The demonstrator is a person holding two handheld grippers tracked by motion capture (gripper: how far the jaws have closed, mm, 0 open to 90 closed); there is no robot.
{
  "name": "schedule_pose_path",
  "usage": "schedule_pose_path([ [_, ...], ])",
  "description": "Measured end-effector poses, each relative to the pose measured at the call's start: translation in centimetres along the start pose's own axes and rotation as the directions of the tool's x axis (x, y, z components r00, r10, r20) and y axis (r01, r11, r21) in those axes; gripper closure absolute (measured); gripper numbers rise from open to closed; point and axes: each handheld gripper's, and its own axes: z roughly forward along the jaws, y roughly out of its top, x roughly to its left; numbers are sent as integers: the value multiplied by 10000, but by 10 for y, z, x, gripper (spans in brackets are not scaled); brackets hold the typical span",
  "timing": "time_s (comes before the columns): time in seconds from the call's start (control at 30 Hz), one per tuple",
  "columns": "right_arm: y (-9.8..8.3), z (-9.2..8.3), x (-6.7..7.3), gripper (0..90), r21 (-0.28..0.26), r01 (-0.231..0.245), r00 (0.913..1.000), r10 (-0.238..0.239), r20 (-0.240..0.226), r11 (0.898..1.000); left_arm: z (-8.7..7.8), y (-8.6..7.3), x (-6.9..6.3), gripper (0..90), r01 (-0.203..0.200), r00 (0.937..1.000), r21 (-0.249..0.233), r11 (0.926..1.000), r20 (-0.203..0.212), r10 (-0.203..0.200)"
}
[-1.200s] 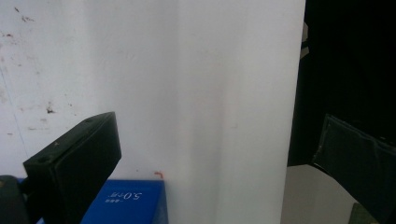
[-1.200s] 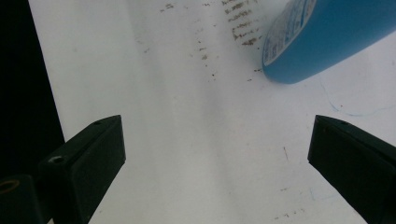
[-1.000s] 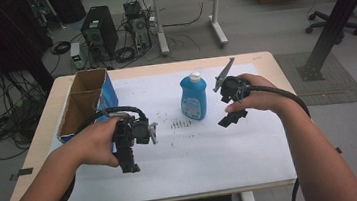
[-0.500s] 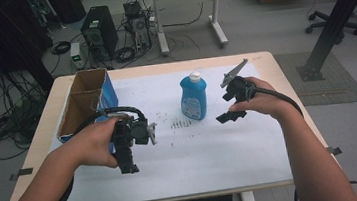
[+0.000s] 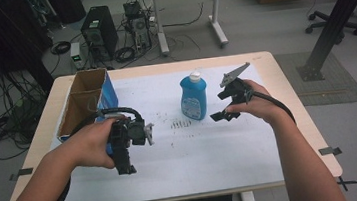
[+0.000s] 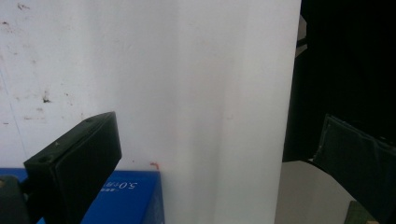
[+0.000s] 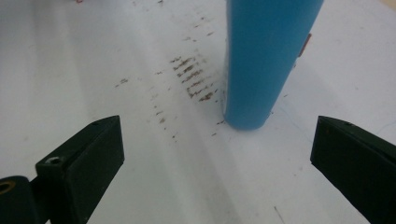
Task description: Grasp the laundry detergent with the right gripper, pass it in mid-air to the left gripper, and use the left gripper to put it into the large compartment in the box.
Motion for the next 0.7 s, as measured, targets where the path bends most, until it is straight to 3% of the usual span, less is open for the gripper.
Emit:
schedule_pose_path([
  [0.33, -5, 16, -2, 19, -643, -272, 9989, 296, 369, 9976, 2, -4, -1, 3, 94, 9999, 5, 10000, 54, -94],
  [0.6, -4, 27, -1, 16, -1400, -272, 9976, 359, 594, 9898, 1, -5, -1, 3, 123, 9999, 41, 9999, 42, -123],
  [0.7, -6, 31, -2, 15, -1552, -472, 9956, 589, 722, 9868, 0, -5, -1, 3, 112, 9999, 47, 9999, 37, -112],
])
